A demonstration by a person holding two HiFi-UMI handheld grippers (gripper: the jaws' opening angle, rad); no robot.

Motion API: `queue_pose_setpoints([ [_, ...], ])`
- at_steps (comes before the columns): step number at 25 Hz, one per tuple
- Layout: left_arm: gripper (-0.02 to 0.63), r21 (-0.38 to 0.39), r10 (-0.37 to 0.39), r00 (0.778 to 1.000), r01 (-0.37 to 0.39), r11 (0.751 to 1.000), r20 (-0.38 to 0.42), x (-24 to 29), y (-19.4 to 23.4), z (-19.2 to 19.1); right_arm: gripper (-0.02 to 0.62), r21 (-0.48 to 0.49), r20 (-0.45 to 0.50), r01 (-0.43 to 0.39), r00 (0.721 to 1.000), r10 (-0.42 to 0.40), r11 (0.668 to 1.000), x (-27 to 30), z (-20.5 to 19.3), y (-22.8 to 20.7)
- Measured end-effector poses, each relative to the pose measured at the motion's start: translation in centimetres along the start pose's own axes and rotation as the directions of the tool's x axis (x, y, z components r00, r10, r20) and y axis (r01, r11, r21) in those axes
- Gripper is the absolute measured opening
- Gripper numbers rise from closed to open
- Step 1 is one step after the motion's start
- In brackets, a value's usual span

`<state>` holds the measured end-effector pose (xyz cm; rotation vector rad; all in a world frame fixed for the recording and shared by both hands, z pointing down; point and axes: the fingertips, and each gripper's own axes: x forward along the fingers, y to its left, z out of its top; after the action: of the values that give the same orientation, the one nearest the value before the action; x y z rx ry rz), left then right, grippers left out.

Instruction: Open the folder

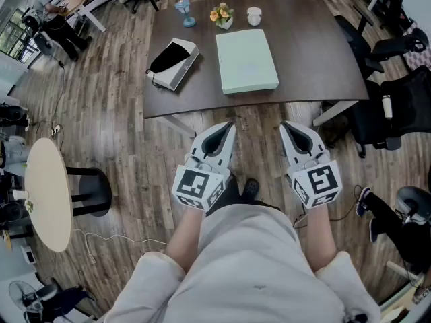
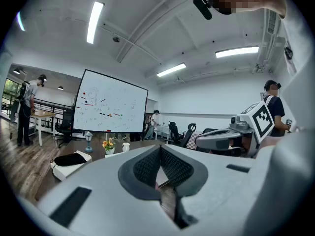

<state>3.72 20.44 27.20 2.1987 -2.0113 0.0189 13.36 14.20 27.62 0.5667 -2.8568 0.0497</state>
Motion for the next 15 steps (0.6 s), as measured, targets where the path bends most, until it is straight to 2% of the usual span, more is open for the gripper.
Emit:
queue_pose_setpoints([
  [9, 0.003, -0.037, -0.001, 1.0, 0.001, 0.999, 0.005, -0.7, -0.7, -0.1, 0.003, 0.025, 0.023, -0.005, 1.0, 0.005, 1.0, -1.5, -0.4, 0.3],
  [15, 0.003, -0.022, -0.021, 1.0, 0.021, 1.0, -0.005, -0.9, -2.0, -0.4, 0.003, 0.065, 0.035, -0.039, 0.999, 0.037, 0.997, -1.9, -0.4, 1.3],
])
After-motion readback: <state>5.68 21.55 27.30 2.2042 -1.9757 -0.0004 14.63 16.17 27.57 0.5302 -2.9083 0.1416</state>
